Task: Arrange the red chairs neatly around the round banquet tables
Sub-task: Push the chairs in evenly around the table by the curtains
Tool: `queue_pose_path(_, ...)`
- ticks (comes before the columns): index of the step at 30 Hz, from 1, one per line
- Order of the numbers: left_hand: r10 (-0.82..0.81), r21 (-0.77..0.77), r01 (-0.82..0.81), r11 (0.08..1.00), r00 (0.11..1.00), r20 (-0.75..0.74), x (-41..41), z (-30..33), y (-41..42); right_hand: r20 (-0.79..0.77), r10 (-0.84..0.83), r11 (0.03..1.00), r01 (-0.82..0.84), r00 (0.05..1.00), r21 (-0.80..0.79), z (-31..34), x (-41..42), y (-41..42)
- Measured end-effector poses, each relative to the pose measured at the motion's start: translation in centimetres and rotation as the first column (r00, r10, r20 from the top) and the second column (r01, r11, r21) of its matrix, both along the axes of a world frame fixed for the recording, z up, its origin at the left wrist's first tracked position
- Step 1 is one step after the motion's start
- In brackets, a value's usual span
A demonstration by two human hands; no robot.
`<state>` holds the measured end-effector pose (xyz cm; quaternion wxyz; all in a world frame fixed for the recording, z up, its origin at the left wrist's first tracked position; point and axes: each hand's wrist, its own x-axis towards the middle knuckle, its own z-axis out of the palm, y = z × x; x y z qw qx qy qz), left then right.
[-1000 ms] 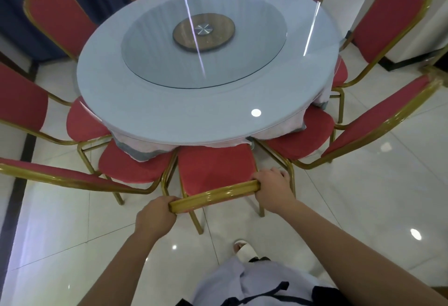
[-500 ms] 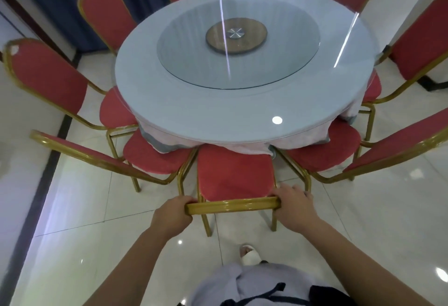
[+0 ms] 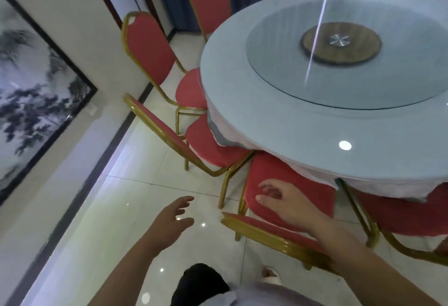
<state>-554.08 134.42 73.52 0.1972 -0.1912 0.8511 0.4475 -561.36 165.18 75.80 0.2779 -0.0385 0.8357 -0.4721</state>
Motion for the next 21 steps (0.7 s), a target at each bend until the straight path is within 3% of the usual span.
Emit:
queue_pose_path(6, 0.129, -0.007, -0.130, 0.991, 0.989, -0.067, -3.7, -0.2, -8.6, 0.078, 0.078, 0.996, -0.073, 0.994, -0.056, -0.3, -3.5, -10.0)
queue_pose_path(11, 0.150, 0.007, -0.151, 0.989, 0.974, -0.169, -11.3, 0.3, -17.8, 0.020, 0.063, 0.998, -0.063, 0.998, 0.007, -0.1, -7.8, -19.4)
queue_pose_path(15, 0.057, -0.029, -0.066, 0.997, 0.973, -0.226, -17.4, 1.3, -25.7, -0.033, -0.011, 0.995, 0.014, 0.999, 0.100, -0.3, -11.4, -28.4)
queue_pose_path(21, -0.173, -0.069, 0.161, 0.984, 0.955, -0.240, -24.2, 3.5, -33.4, -0.095, -0.051, 0.925, 0.083, 0.994, 0.370, -0.5, -15.9, -38.7)
